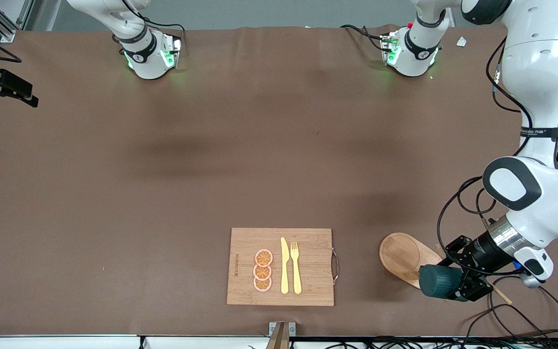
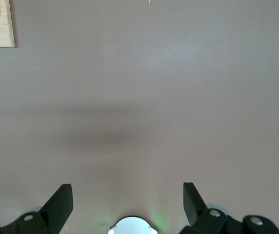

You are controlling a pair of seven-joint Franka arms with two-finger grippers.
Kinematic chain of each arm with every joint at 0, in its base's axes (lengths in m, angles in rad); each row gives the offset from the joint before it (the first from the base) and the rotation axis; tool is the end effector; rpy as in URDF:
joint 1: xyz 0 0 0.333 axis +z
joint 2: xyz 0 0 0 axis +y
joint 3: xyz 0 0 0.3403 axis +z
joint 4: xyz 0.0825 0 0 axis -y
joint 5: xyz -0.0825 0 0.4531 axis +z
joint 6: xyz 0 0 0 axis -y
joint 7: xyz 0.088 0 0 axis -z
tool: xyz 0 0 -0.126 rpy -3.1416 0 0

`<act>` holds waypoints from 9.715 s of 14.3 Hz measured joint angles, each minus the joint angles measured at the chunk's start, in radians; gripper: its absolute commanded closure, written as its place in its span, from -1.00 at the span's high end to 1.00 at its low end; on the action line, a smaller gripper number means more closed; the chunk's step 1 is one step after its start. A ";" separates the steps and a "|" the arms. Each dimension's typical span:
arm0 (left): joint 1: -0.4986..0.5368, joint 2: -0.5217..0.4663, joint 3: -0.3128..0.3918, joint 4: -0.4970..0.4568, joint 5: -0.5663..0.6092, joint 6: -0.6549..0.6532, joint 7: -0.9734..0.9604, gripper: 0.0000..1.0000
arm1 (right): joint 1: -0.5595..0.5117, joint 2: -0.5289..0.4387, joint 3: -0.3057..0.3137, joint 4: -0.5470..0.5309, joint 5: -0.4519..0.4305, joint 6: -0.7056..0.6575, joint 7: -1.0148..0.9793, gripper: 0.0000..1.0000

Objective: Transfer cup from left to right arm and place

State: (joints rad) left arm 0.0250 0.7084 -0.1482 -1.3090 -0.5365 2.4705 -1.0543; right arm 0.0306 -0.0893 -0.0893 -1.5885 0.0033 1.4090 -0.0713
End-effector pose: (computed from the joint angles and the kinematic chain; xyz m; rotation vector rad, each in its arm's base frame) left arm 0.8595 -0.0792 0.3480 1.9397 1.5356 0.1073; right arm 0.5732 -0.0356 0.6604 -3.1213 -0.0214 0.1400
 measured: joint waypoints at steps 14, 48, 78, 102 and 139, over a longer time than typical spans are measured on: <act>-0.199 -0.101 -0.046 0.003 0.146 -0.091 -0.307 0.58 | 0.000 0.000 -0.001 0.000 0.000 -0.001 0.000 1.00; -0.987 0.257 -0.036 -0.103 2.210 -0.434 -1.190 0.59 | -0.008 0.022 -0.009 0.027 -0.001 0.002 0.000 1.00; -1.077 0.059 -0.303 -0.235 1.733 -0.995 -1.276 0.97 | 0.140 0.317 0.008 0.007 0.036 0.170 0.445 1.00; -0.460 -0.584 -0.299 -0.150 1.153 -0.968 -0.512 0.99 | 0.545 0.455 0.012 -0.048 0.171 0.445 1.593 1.00; 0.047 -0.641 -0.037 -0.065 0.566 -0.963 0.872 1.00 | 0.794 0.675 0.011 -0.121 0.172 0.841 2.278 -0.99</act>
State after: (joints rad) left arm 0.0717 0.0677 -0.1852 -1.3743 0.0291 1.5079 -0.1822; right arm 0.8250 0.5855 -0.0787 -1.7091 0.1757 2.2503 2.2069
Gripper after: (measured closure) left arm 0.000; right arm 0.709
